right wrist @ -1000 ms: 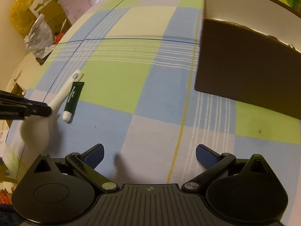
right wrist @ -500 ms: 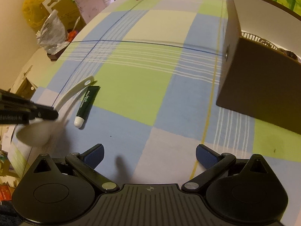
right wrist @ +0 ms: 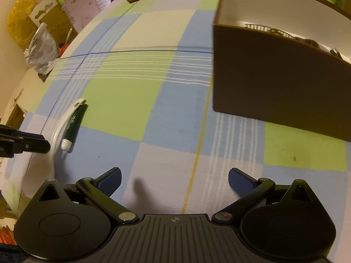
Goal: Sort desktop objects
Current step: 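Lift the spoon with the left gripper while the right gripper approaches the green tube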
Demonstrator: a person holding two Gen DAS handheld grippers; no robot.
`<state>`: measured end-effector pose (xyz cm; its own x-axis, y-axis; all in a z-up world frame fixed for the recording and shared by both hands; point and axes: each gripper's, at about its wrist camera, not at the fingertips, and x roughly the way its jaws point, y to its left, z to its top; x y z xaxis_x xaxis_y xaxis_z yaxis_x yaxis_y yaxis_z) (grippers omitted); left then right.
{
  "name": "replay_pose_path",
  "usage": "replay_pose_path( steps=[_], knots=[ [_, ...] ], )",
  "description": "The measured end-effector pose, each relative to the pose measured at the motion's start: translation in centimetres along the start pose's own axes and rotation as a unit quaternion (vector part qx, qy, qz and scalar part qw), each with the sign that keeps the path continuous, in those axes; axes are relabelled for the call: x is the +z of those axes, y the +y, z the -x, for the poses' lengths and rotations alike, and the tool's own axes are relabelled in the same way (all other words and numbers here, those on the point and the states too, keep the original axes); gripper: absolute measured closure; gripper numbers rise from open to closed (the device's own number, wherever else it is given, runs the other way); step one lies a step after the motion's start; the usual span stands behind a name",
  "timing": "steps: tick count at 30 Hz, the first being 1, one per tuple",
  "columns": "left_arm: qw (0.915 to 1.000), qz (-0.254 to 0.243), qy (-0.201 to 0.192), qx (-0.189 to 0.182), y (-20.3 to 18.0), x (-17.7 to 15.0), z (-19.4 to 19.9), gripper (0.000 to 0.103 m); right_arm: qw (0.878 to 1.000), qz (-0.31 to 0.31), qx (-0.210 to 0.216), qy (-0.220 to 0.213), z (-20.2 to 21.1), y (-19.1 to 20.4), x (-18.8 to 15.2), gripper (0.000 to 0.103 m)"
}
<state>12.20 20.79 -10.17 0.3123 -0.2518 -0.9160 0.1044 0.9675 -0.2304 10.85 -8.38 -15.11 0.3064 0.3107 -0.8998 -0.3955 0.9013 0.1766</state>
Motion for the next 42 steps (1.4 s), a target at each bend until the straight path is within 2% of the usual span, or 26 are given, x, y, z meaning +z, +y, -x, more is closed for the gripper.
replay_pose_path(
  steps=[4,8,13,14,16,22,29,40,42],
  knots=[
    [0.9998,0.0,0.011,0.017,-0.2,0.0,-1.2,0.08,1.0,-0.004,-0.005,0.002,0.2,-0.7,-0.2,0.002],
    [0.9998,0.006,0.014,0.011,-0.6,0.1,-1.9,0.08,1.0,-0.004,-0.005,0.002,0.5,-1.0,-0.3,0.002],
    [0.999,-0.011,0.016,0.041,-1.5,-0.1,-2.6,0.081,1.0,-0.001,-0.002,0.001,0.4,-0.8,-0.5,0.002],
    [0.9988,-0.012,0.013,0.046,-1.5,-0.1,-2.7,0.087,1.0,-0.001,-0.001,0.0,0.4,-0.8,-0.5,0.002],
    [0.9988,-0.013,0.007,0.047,-1.5,-0.2,-2.6,0.089,1.0,0.002,0.001,-0.001,0.5,-0.6,-0.6,0.002],
    [0.9985,-0.007,-0.019,0.051,-0.6,-0.7,-1.0,0.09,1.0,0.015,0.018,-0.007,0.4,0.5,-0.4,0.002],
    [0.9962,0.008,-0.051,0.07,1.3,-0.8,1.3,0.09,0.995,0.073,0.057,-0.034,-0.1,4.6,0.7,0.002],
    [0.9927,0.0,-0.097,0.071,2.0,-0.8,4.0,0.09,0.989,0.119,0.077,-0.045,-1.8,8.6,1.9,0.003],
    [0.9923,-0.002,-0.102,0.071,2.1,-0.8,4.3,0.09,0.988,0.124,0.078,-0.05,-1.9,9.0,2.1,0.006]
  ],
)
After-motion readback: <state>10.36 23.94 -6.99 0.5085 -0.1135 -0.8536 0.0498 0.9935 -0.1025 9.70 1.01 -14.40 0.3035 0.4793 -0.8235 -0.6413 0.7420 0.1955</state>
